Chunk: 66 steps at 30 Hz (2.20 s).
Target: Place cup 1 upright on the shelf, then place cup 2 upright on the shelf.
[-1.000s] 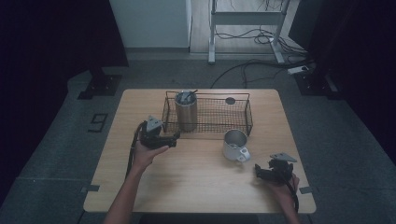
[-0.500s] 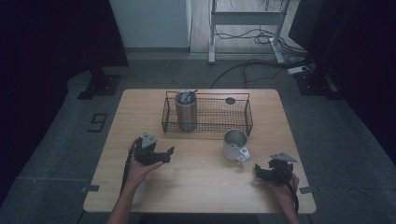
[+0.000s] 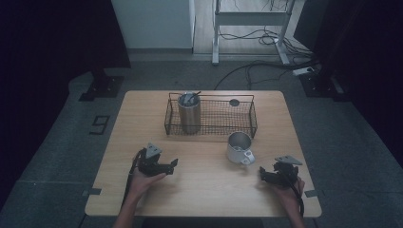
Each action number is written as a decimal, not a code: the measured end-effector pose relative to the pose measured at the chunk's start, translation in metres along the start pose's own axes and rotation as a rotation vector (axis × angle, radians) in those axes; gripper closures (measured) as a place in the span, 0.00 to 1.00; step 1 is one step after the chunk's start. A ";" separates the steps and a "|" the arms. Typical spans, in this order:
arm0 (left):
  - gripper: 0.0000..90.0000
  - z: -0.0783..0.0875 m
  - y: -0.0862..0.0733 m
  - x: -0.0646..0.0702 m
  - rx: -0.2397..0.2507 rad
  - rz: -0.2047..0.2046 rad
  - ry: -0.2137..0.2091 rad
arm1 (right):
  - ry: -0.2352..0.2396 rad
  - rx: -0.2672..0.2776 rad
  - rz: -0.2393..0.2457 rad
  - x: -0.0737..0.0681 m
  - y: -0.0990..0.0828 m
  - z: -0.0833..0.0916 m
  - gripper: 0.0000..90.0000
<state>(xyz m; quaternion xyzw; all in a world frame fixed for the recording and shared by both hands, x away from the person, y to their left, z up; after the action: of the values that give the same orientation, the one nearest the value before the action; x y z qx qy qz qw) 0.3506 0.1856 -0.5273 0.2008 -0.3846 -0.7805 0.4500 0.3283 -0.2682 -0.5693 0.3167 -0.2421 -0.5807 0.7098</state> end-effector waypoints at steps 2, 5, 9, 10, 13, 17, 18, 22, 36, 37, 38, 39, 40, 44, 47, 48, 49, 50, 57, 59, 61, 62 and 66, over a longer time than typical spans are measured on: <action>0.10 0.000 -0.001 -0.001 0.001 0.004 0.002 | 0.000 0.001 0.000 0.000 0.000 0.000 0.10; 0.10 0.000 -0.002 -0.001 0.003 0.004 0.006 | 0.000 0.001 0.000 0.000 0.000 0.000 0.10; 0.10 0.000 -0.004 -0.001 0.001 0.008 0.010 | 0.001 0.001 0.001 0.000 0.000 0.000 0.10; 0.10 0.000 -0.004 -0.001 0.002 0.006 0.010 | 0.002 0.001 0.001 0.000 0.000 0.000 0.10; 0.10 0.002 -0.004 0.000 0.015 0.008 0.005 | -0.003 0.016 0.001 0.000 0.000 0.002 0.16; 0.11 0.005 -0.001 0.002 0.031 0.004 0.001 | -0.020 0.043 -0.016 0.001 0.000 0.005 0.17; 0.11 0.005 -0.001 0.002 0.033 0.006 -0.001 | -0.017 0.047 -0.021 0.001 0.000 0.006 0.17; 0.11 0.004 -0.001 0.002 0.025 0.009 -0.006 | -0.006 0.079 -0.040 0.002 0.004 0.015 0.17; 0.14 0.006 0.003 0.010 0.052 -0.008 -0.028 | 0.140 0.189 -0.096 -0.018 0.030 0.051 0.18; 0.14 0.005 0.003 0.011 0.052 -0.009 -0.027 | 0.144 0.187 -0.089 -0.020 0.032 0.051 0.18; 0.14 0.005 0.003 0.011 0.052 -0.009 -0.030 | 0.142 0.186 -0.081 -0.022 0.035 0.051 0.18; 0.14 0.005 0.003 0.010 0.053 -0.008 -0.031 | 0.142 0.188 -0.070 -0.025 0.037 0.051 0.18; 0.14 0.005 0.003 0.010 0.053 -0.005 -0.031 | 0.142 0.185 -0.059 -0.027 0.040 0.051 0.18; 0.14 0.006 0.002 0.009 0.054 0.002 -0.039 | 0.146 0.190 -0.025 -0.038 0.052 0.050 0.17; 0.14 0.004 0.002 0.012 0.050 -0.009 -0.047 | 0.156 0.192 -0.005 -0.046 0.061 0.048 0.16; 0.14 0.004 0.002 0.012 0.051 -0.012 -0.049 | 0.170 0.190 -0.004 -0.048 0.063 0.048 0.16; 0.14 0.004 0.002 0.013 0.050 -0.017 -0.051 | 0.182 0.191 -0.009 -0.050 0.066 0.047 0.16; 0.14 0.004 0.002 0.013 0.049 -0.019 -0.054 | 0.186 0.191 -0.009 -0.051 0.068 0.046 0.16; 0.14 0.003 0.002 0.012 0.050 -0.014 -0.066 | 0.191 0.176 0.014 -0.063 0.077 0.041 0.15; 0.14 0.003 0.002 0.011 0.052 -0.012 -0.072 | 0.206 0.173 0.016 -0.066 0.080 0.039 0.14; 0.15 0.004 0.002 0.011 0.053 -0.012 -0.077 | 0.212 0.171 0.016 -0.068 0.082 0.036 0.14; 0.14 0.004 0.002 0.011 0.054 -0.013 -0.078 | 0.212 0.167 0.020 -0.069 0.083 0.035 0.14; 0.15 0.004 0.001 0.011 0.055 -0.008 -0.081 | 0.205 0.152 0.032 -0.074 0.087 0.029 0.12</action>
<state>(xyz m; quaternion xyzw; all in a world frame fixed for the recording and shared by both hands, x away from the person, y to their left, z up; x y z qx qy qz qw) 0.3429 0.1777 -0.5231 0.1828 -0.4230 -0.7788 0.4255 0.3507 -0.1899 -0.4839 0.4235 -0.2168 -0.5137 0.7140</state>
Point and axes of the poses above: each handheld gripper's, and its own axes: z roughly backward along the jaws, y roughly out of its top, x roughly to its right, the point moved 2 cm from there along -z, roughly forward along the jaws, and after that the axes turned 1 degree about y, right-handed, at the moved point
